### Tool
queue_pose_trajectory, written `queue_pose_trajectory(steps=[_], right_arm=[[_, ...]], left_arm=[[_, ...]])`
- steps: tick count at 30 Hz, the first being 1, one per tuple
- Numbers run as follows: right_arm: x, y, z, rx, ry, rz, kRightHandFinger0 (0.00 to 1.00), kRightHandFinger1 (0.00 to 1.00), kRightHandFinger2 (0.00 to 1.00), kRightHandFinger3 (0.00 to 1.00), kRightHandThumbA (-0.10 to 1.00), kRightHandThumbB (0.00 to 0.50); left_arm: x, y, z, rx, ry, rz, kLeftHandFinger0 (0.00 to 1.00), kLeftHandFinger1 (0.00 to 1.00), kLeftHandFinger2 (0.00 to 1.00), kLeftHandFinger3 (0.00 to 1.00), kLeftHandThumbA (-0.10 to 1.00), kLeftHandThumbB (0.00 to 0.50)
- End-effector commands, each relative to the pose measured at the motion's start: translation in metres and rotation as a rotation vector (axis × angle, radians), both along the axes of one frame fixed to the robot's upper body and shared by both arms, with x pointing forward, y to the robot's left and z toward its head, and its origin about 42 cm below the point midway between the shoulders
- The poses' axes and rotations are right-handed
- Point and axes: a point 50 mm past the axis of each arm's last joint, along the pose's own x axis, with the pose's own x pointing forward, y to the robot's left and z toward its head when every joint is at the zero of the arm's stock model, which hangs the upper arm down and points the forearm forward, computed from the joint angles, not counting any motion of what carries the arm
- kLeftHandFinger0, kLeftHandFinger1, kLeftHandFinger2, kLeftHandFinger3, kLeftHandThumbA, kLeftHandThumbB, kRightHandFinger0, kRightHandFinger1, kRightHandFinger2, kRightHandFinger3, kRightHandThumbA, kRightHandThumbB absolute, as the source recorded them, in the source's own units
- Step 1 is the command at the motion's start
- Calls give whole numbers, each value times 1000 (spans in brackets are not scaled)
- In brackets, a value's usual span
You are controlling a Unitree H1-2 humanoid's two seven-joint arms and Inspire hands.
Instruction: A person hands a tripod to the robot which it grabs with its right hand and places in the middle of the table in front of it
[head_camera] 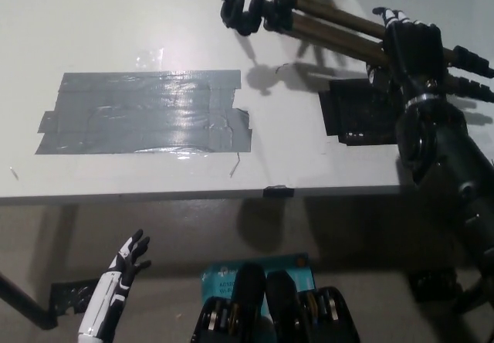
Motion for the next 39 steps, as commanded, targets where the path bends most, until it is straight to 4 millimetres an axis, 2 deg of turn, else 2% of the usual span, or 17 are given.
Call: queue_pose_trajectory(steps=[1,5,8,10,12,13,14,15,16,21,23,24,28,31,32,34,39], right_arm=[[3,-2,59,1,-369,126,0,356,804,781,-100,258],[2,-5,38,-14,-314,133,0,373,815,787,-100,215],[1,-7,21,-53,-290,148,0,330,767,708,-100,236],[0,-8,11,-70,-252,156,0,340,771,714,-100,225],[1,-7,0,-103,-179,150,9,421,857,805,-100,217],[1,-7,-4,-115,-148,148,4,428,831,799,-100,217],[3,-8,-9,-89,-30,141,331,759,1000,1000,198,241],[5,-8,-12,-54,112,148,798,1000,1000,1000,382,266],[6,-10,-11,-38,199,167,1000,1000,1000,1000,459,306],[8,-17,-3,-7,389,176,1000,1000,1000,1000,666,418],[9,-22,12,26,482,188,1000,1000,1000,1000,721,495],[9,-24,17,41,504,199,1000,1000,1000,1000,726,500],[-3,-27,58,108,559,298,1000,1000,1000,1000,711,500],[-19,-27,98,181,618,469,1000,1000,1000,1000,716,500],[-25,-27,113,191,639,518,1000,1000,1000,1000,770,500],[-37,-27,137,269,681,634,1000,1000,1000,1000,655,500],[-78,-36,210,384,652,938,1000,1000,1000,1000,607,500]], left_arm=[[11,1,16,17,-67,-40,915,1000,1000,1000,1000,288],[14,0,17,13,-73,-44,908,1000,1000,1000,1000,284],[16,0,19,12,-73,-45,903,1000,1000,1000,1000,288],[17,-1,18,14,-74,-46,904,1000,1000,1000,1000,290],[18,-1,18,12,-77,-48,905,1000,1000,1000,1000,291],[18,-1,18,12,-76,-49,905,1000,1000,1000,1000,292],[18,-1,18,12,-76,-48,904,1000,1000,1000,1000,293],[19,-1,18,11,-78,-48,902,1000,1000,1000,1000,293],[19,-1,18,12,-78,-49,900,1000,1000,1000,1000,292],[18,-1,17,10,-73,-50,898,1000,1000,1000,1000,288],[19,-2,17,10,-76,-52,889,1000,1000,1000,1000,281],[19,-2,18,11,-76,-52,888,1000,1000,1000,1000,281],[21,-2,19,13,-76,-55,884,1000,1000,1000,1000,284],[22,-2,20,16,-77,-52,880,1000,1000,1000,1000,287],[21,-3,20,16,-77,-53,879,1000,1000,1000,1000,287],[22,-3,20,17,-78,-52,879,1000,1000,1000,1000,287],[25,-2,22,8,-83,-54,880,1000,1000,1000,1000,285]])
